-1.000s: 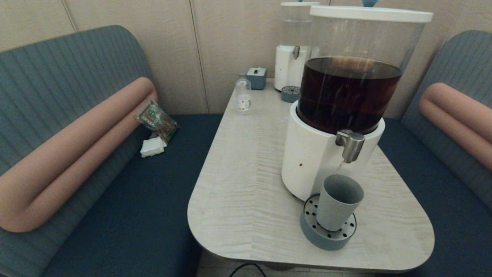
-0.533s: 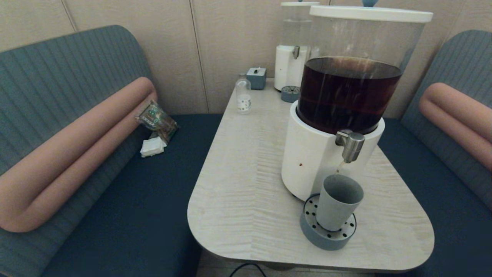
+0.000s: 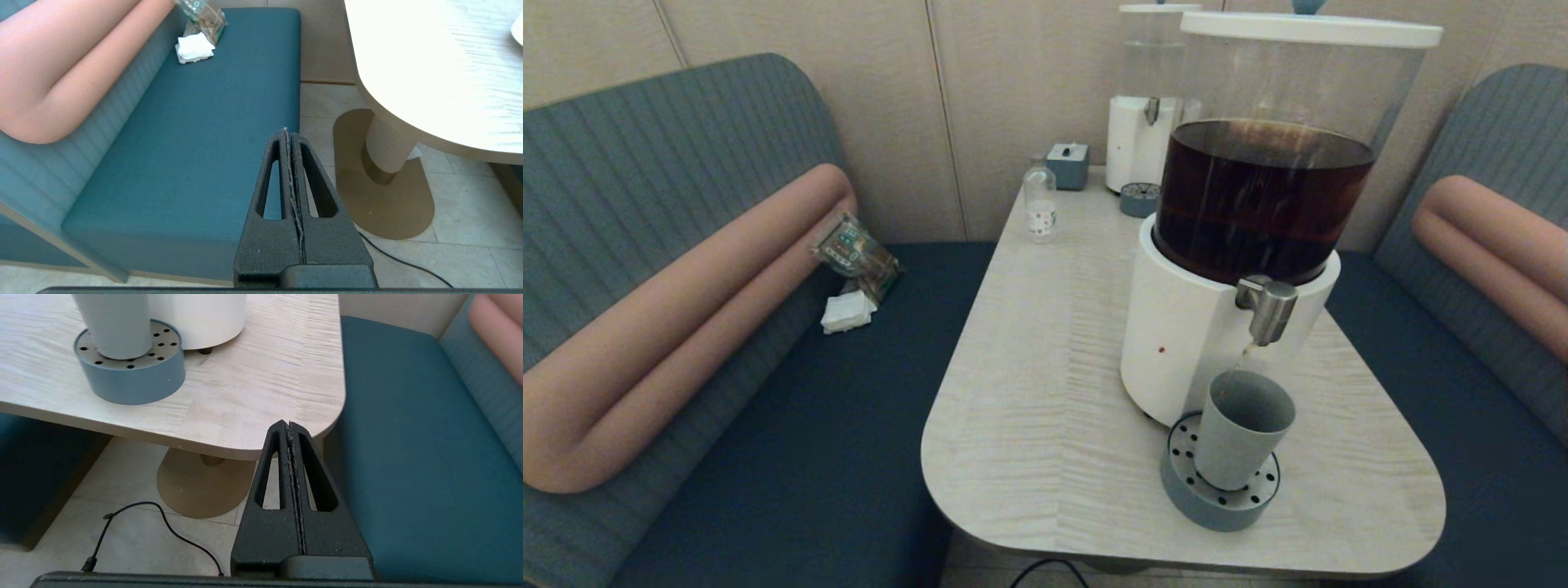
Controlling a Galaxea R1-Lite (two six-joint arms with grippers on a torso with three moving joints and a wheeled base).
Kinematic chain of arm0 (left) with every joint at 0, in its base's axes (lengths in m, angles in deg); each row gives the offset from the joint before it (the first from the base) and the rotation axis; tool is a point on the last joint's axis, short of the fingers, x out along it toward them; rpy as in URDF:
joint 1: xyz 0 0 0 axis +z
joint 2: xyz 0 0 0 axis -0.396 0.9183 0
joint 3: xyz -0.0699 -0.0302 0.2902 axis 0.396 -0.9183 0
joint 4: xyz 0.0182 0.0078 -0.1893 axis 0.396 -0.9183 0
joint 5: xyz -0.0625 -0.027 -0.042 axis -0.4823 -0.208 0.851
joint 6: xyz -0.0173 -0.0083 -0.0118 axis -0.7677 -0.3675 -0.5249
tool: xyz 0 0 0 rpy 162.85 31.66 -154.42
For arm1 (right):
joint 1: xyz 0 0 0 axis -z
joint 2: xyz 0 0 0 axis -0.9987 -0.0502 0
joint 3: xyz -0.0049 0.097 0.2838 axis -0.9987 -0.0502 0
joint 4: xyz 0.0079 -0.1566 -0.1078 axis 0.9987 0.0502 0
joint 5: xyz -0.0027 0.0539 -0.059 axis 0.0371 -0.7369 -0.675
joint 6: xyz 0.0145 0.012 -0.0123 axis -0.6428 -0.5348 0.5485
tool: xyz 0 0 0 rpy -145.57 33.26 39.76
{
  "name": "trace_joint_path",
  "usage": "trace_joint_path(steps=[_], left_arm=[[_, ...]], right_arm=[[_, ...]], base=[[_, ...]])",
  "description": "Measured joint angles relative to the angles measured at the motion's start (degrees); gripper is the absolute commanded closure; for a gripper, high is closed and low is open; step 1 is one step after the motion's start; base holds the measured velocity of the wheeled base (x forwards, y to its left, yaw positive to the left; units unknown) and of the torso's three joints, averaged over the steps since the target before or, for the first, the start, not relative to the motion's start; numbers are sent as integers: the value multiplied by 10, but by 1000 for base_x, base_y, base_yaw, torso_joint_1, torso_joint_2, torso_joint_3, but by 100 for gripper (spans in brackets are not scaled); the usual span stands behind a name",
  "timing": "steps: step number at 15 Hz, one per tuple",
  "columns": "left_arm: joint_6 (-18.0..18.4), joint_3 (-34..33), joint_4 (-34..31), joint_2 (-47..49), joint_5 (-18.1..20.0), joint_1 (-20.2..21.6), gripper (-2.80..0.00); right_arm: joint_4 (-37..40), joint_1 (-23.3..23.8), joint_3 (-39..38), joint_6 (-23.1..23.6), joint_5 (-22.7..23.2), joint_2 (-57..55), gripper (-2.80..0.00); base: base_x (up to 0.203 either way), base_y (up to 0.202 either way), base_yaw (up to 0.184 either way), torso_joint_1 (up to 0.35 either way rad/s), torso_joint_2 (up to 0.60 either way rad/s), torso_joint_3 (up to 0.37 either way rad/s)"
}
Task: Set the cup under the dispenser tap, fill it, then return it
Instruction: Turn off the faucet
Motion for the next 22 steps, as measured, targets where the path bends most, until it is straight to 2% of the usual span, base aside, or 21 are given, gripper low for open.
trace_joint_path(steps=[8,10,14,17,20,22], left_arm=[[3,-1,6,0,-1,0,0],[1,25,11,0,8,0,0],[-3,181,-9,36,61,0,0],[-15,313,-7,131,98,-1,0],[-67,435,-1,265,153,-1,0],[-114,498,-2,358,219,-1,0]], right_arm=[[-1,0,0,-31,-1,0,0],[-1,0,0,-32,-1,0,0],[-1,0,0,-33,-1,0,0],[-1,0,0,-33,-1,0,0],[-1,0,0,-33,-1,0,0],[-1,0,0,-33,-1,0,0]], base=[[0,0,0,0,0,0],[0,0,0,0,0,0],[0,0,0,0,0,0],[0,0,0,0,0,0],[0,0,0,0,0,0],[0,0,0,0,0,0]])
